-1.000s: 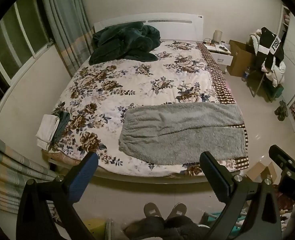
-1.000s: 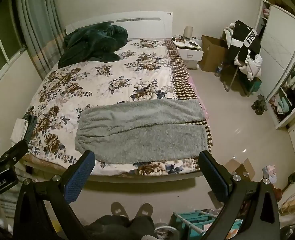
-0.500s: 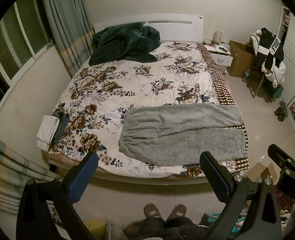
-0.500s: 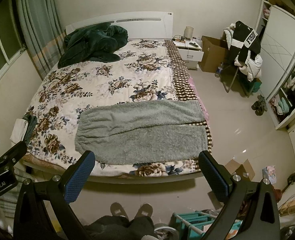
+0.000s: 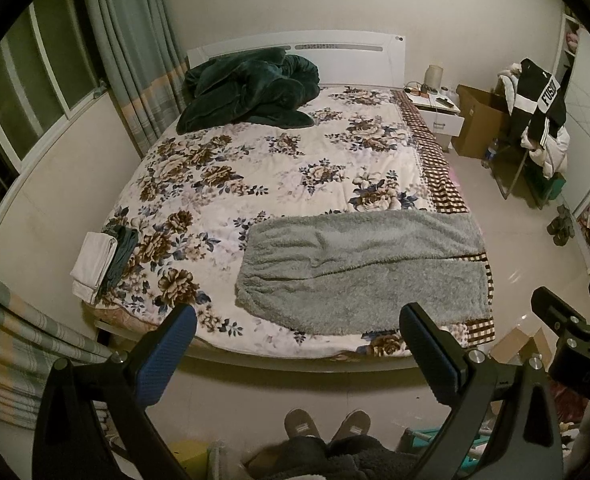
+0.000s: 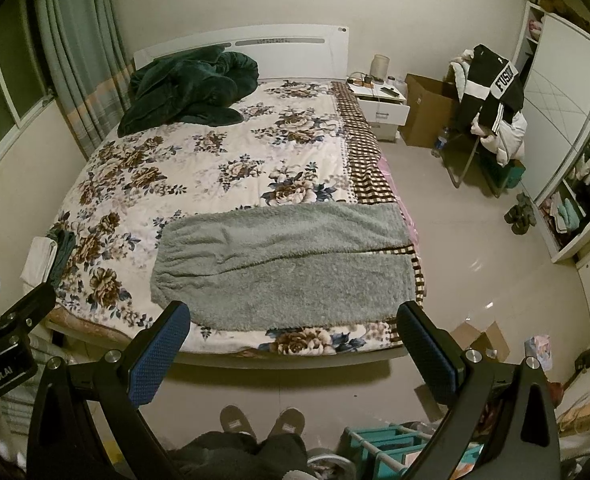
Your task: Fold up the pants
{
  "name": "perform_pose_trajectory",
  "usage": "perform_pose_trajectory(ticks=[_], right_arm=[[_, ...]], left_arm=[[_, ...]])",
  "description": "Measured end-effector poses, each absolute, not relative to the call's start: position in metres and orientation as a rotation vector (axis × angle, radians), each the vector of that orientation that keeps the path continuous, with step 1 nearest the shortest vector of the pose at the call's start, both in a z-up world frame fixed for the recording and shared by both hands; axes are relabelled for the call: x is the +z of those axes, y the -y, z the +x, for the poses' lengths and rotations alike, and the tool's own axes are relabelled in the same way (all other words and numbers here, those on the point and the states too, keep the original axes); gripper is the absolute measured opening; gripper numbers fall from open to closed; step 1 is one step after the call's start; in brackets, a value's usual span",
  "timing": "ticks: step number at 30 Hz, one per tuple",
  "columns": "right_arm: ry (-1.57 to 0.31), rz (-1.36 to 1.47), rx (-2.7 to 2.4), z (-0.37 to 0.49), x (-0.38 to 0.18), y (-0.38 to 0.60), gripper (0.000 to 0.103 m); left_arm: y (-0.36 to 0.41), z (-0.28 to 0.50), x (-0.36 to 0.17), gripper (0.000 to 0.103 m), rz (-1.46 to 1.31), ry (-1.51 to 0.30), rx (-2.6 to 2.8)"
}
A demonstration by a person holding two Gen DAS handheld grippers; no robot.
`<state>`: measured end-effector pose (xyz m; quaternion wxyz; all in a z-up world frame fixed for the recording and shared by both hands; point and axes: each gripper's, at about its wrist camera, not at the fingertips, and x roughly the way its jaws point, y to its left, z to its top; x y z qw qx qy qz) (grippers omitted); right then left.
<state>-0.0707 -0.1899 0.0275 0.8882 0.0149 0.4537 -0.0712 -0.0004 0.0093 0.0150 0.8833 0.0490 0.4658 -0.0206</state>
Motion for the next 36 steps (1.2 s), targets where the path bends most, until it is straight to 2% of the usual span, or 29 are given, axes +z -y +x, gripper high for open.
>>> perform_pose_trajectory(ticks=[36], right_arm=[[-0.957,0.029,-0.132,-0.059,0.031,0.192,0.103]], left_arm=[[-0.011,-0.004,0.015,0.103,0.098,-0.964,-0.045]])
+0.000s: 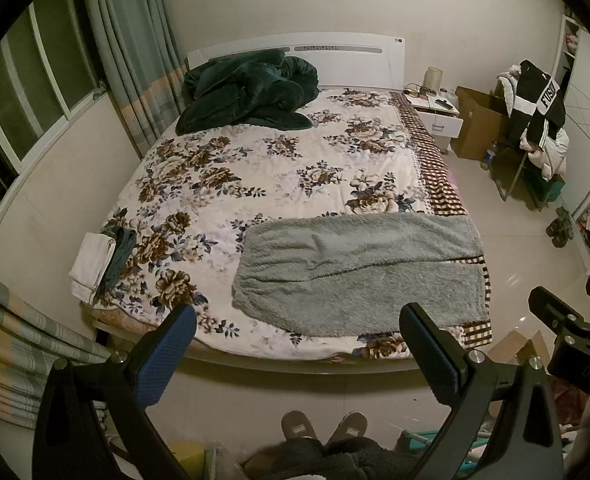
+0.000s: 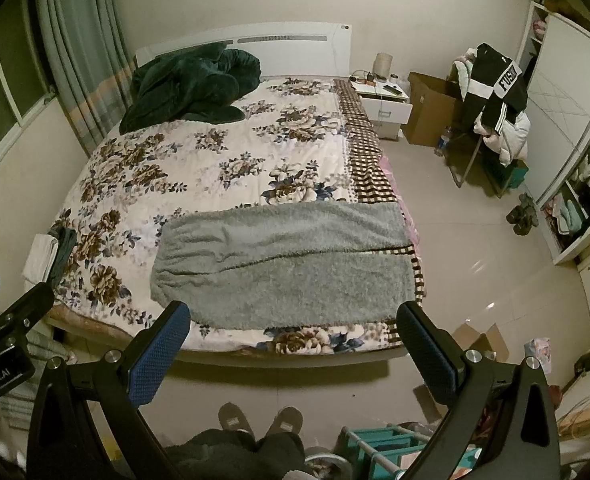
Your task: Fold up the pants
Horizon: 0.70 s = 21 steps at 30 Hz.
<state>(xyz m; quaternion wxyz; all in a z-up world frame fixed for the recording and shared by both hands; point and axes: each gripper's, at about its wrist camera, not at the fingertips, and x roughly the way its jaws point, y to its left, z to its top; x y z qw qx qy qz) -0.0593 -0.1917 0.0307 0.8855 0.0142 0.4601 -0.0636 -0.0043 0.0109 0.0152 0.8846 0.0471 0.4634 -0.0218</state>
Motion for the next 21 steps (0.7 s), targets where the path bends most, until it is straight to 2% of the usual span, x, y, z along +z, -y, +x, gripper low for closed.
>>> perform_pose_trajectory(ticks=[4,7,12,16,21], right_arm=[[-0.967,0.038,-0.123,-0.055,0.026,0.201,0.103],[-0.976,0.042,-0.123,-0.050,0.013,0.211,0.103],[-0.971,0.071,-0.143,-0.022,-0.013,0.238,0.103],[-0.958,0.102,-0.159,0.017,-0.038,0.265,0.103],[-0.954,0.115,-0.215,0.088,-0.073,0.300,0.103]], left_arm=[[-0.011,-0.004,0.014,0.103,0.098,-0.964,-0.044],[-0.005,0.019,0.033,0.103,0.093,-0.964,-0.024],[-0.005,0.048,0.035,0.103,0.077,-0.943,0.045],[-0.003,0.087,0.019,0.103,0.036,-0.930,0.121],[0.008,0.125,-0.030,0.103,0.018,-0.949,0.185]])
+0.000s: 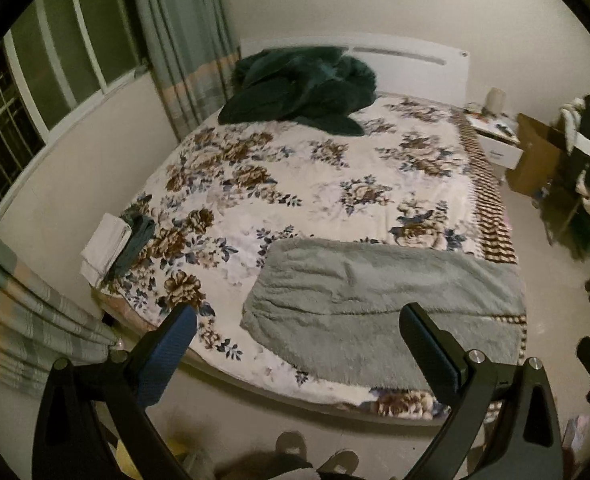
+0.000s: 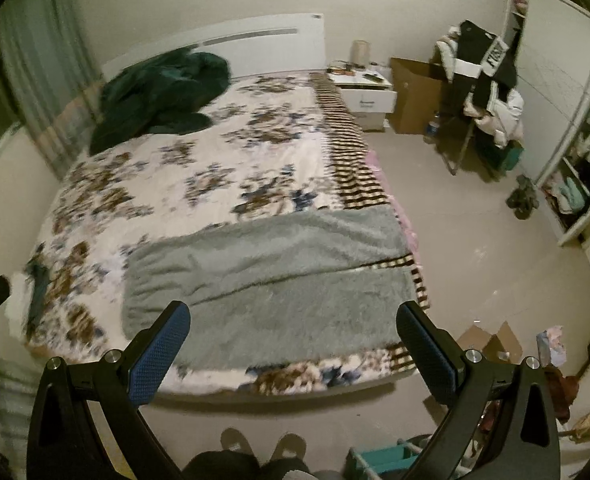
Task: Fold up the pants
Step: 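Grasp the grey pants' waistband with the left gripper while the right gripper grasps it too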
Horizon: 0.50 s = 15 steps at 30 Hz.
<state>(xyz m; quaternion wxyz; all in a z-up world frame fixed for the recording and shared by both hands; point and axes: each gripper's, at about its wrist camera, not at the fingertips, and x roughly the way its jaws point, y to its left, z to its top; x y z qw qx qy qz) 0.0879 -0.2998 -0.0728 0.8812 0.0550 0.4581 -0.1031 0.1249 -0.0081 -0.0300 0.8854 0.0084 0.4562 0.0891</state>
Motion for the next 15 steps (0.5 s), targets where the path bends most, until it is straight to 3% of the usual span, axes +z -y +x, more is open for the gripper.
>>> perform_pose_trajectory(ticks=[6,15], right_arm=[[-1.045,0.216,-0.279,0.200,-0.146,0.338,0.103],[-1.237,0.457,-0.449,0.406,-0.334,0.409,0.103]], left_arm=[[0.021,0.222,-0.110,0.103,0.008,-1.080,0.231],[0.015,0.400,-0.286,0.103,-0.162,-1.387,0.250]])
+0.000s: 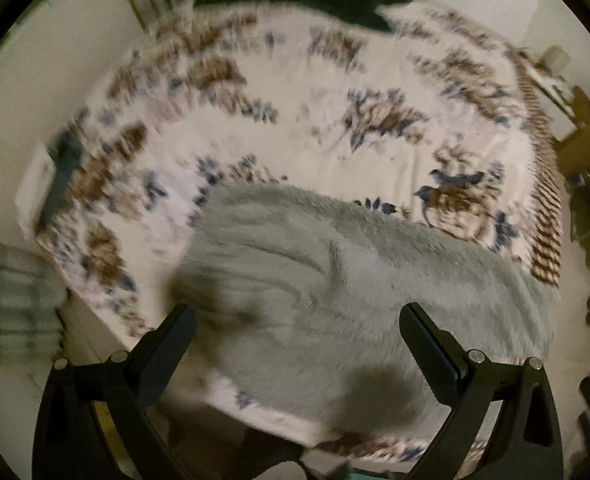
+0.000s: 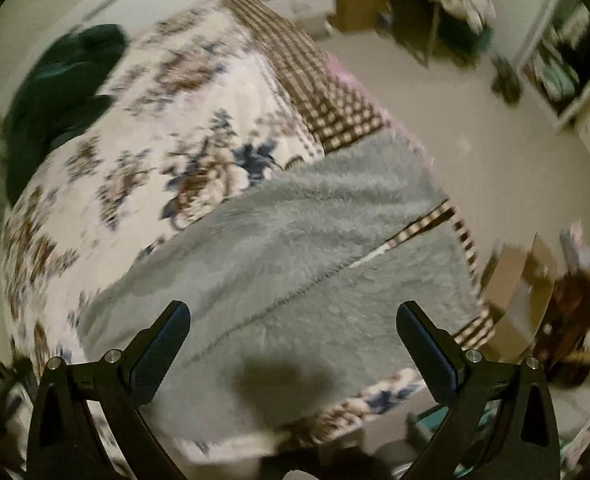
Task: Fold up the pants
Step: 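Grasp the grey pants' waistband with the left gripper while the right gripper grasps it too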
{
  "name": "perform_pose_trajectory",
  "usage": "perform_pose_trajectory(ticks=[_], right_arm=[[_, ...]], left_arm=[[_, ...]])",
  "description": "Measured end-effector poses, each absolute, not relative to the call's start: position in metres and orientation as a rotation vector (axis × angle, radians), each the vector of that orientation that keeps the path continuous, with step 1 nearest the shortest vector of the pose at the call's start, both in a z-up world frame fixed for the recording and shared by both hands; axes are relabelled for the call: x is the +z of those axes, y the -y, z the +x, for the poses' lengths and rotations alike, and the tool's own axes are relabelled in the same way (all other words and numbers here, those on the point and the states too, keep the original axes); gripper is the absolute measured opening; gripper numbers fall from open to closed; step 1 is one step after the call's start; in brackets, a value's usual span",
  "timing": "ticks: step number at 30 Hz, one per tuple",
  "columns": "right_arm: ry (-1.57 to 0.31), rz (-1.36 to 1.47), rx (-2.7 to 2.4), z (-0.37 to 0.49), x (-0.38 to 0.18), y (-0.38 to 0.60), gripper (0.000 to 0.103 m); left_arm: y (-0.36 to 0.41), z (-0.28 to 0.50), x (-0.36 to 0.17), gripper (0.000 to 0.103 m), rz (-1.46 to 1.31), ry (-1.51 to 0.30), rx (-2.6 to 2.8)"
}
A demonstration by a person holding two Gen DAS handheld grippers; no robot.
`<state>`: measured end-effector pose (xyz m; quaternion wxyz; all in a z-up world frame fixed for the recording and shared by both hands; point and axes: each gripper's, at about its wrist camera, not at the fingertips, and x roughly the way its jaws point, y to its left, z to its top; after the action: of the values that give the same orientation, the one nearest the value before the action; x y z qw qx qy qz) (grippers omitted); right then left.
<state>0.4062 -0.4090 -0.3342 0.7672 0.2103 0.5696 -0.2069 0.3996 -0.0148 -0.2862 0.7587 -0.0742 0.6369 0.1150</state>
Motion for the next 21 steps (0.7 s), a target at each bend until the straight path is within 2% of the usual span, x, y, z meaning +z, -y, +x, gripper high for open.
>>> perform_pose_trajectory(ticks=[6,12,15,21], right_arm=[[-1.318,0.545,-0.540,0.513,-0.469,0.442,0.103],[-1.390,0.583,-0.619,0.579,-0.569,0.468,0.103],[-1.418,0.581,-0.649,0.597,-0.604,0.481,0.103],[-1.456,0.636,-0.694,0.622,-0.647,0.506,0.103]], left_arm=[[-0.009,0.482,-0.394,0.102,-0.261,-1.476,0.327],[-0.032,0.543,-0.508,0.098,-0.368,-1.611,0.366],[-0.045,0.550,-0.538,0.092,-0.451,-1.667,0.396],[-0.070,0.550,-0.559,0.092,-0.605,-1.662,0.471]])
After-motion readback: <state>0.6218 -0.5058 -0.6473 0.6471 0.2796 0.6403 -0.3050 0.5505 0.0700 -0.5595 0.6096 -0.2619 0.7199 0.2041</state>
